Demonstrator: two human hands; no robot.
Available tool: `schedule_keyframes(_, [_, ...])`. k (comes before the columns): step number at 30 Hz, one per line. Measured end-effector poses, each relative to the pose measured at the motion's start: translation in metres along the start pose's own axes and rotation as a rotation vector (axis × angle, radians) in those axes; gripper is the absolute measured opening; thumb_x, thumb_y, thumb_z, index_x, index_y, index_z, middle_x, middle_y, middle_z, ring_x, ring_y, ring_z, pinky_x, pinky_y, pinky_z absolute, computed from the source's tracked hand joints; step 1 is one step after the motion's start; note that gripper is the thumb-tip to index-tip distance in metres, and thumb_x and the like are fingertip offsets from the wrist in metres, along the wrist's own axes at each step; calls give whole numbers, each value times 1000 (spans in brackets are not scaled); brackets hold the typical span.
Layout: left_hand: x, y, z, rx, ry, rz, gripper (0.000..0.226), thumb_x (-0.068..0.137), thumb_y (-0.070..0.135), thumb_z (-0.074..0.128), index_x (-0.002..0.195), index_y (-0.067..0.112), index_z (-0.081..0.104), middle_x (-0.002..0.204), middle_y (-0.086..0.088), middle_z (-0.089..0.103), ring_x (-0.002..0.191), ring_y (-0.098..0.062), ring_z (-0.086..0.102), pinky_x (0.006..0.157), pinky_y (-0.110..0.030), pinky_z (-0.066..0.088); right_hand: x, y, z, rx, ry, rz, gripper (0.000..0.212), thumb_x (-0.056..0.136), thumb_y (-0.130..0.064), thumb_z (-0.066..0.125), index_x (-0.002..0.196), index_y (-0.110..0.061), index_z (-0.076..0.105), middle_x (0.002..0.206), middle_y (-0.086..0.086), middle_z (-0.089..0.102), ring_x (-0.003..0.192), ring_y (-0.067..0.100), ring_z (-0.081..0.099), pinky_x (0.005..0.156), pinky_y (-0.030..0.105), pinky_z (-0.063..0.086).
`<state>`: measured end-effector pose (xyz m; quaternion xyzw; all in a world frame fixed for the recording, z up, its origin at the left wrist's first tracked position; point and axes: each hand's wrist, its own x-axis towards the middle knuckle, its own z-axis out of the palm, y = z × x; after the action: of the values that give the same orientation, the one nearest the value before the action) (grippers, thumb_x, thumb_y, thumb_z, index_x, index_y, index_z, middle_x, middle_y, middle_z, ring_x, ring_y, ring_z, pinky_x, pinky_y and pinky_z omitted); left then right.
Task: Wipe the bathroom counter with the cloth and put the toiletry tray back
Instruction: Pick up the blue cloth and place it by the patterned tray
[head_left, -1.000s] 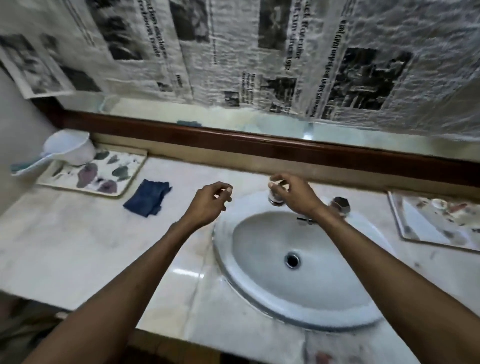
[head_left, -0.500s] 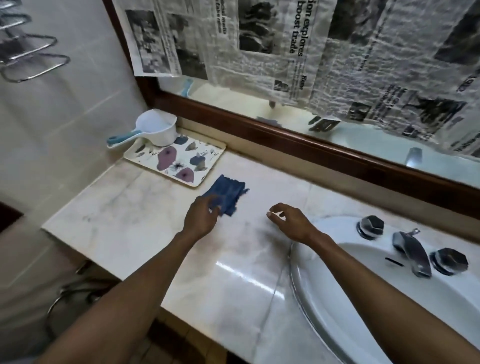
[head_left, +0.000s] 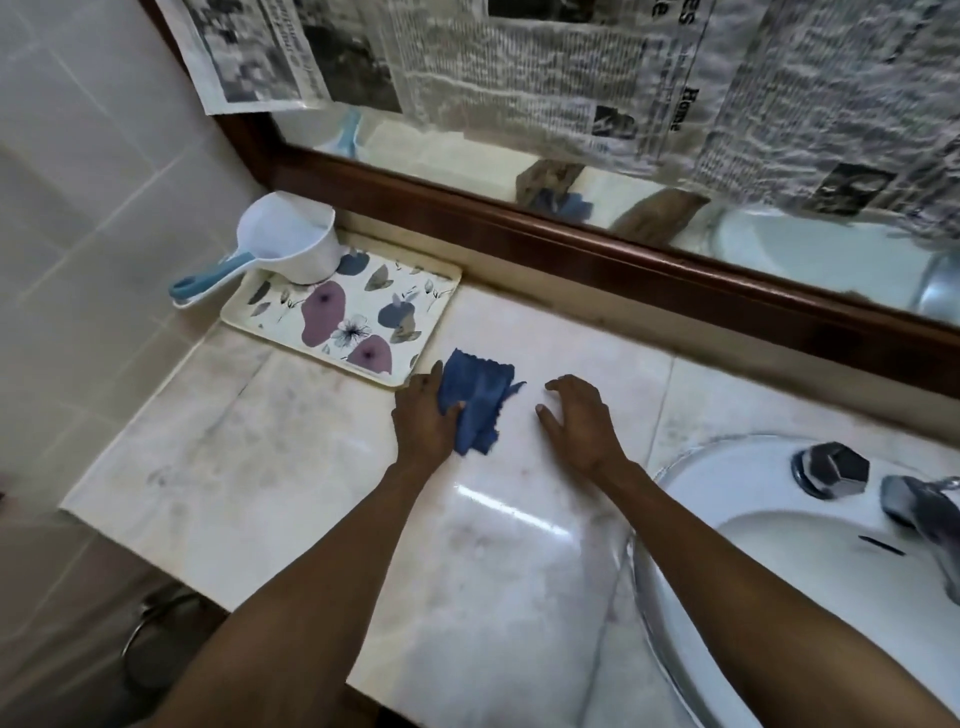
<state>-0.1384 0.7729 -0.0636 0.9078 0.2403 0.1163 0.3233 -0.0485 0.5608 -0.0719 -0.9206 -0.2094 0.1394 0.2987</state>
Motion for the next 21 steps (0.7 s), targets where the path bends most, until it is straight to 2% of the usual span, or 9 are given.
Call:
schedule_keyframes(2, [9, -3, 4, -16, -49, 23, 22, 86, 7, 66, 108, 9, 64, 96, -10, 62, 89, -21, 55, 75, -30, 40, 5, -2, 7, -10, 3, 26, 43, 95, -39, 49, 128, -12, 56, 140, 12, 52, 131, 34, 45, 108, 45, 39])
schedule_keyframes(4, [15, -7, 3, -35, -111, -35, 32, 90, 5, 64, 122, 8, 64, 112, -2, 54, 99, -16, 47, 85, -27, 37, 8, -3, 13, -16, 35, 45, 43, 95, -38, 48, 129, -12, 55, 141, 12, 50, 132, 34, 44, 108, 46, 38])
schedule_keyframes(5, [18, -9, 0, -47, -128, -32, 34, 91, 3, 63, 125, 8, 63, 113, 0, 48, 101, -14, 43, 87, -25, 36, 8, -4, 16, -19, 57, 50, 42, 96, -36, 49, 130, -11, 54, 142, 12, 49, 132, 33, 43, 109, 45, 37])
schedule_keyframes(7, [23, -11, -4, -105, -154, 9, 35, 91, -3, 60, 124, 10, 64, 110, 2, 46, 100, -13, 44, 87, -22, 37, 10, -6, 19, -20, 98, 67, 43, 98, -32, 50, 135, -10, 50, 144, 11, 48, 134, 32, 41, 112, 44, 34])
schedule_keyframes(10, [34, -11, -14, -301, -164, -20, 38, 90, -10, 54, 121, 10, 65, 99, -6, 52, 92, -13, 53, 82, -15, 42, 15, -14, 24, -35, 143, 118, 50, 100, -35, 46, 142, -9, 43, 151, 13, 40, 140, 32, 35, 116, 44, 29])
schedule_keyframes(14, [71, -17, -35, -365, -172, -8, 39, 91, -5, 59, 129, 3, 63, 108, -5, 59, 102, -13, 59, 93, -13, 44, 23, -34, 38, -100, 113, 140, 56, 103, -36, 40, 152, -11, 30, 162, 14, 19, 150, 30, 17, 122, 43, 15])
schedule_keyframes(17, [105, -34, -55, -331, -137, 17, 40, 92, 2, 64, 131, 5, 63, 109, -5, 59, 99, -10, 58, 86, -1, 40, 26, -53, 54, -143, 65, 146, 60, 104, -42, 30, 156, -16, 18, 166, 9, 3, 154, 25, 1, 124, 43, 3])
schedule_keyframes(21, [140, -65, -71, -344, -98, -22, 40, 89, -1, 63, 128, 5, 65, 101, -4, 58, 92, -12, 55, 82, -8, 42, 29, -71, 79, -229, 68, 174, 63, 104, -47, 23, 158, -18, 11, 166, 9, -3, 154, 23, -5, 124, 46, -3])
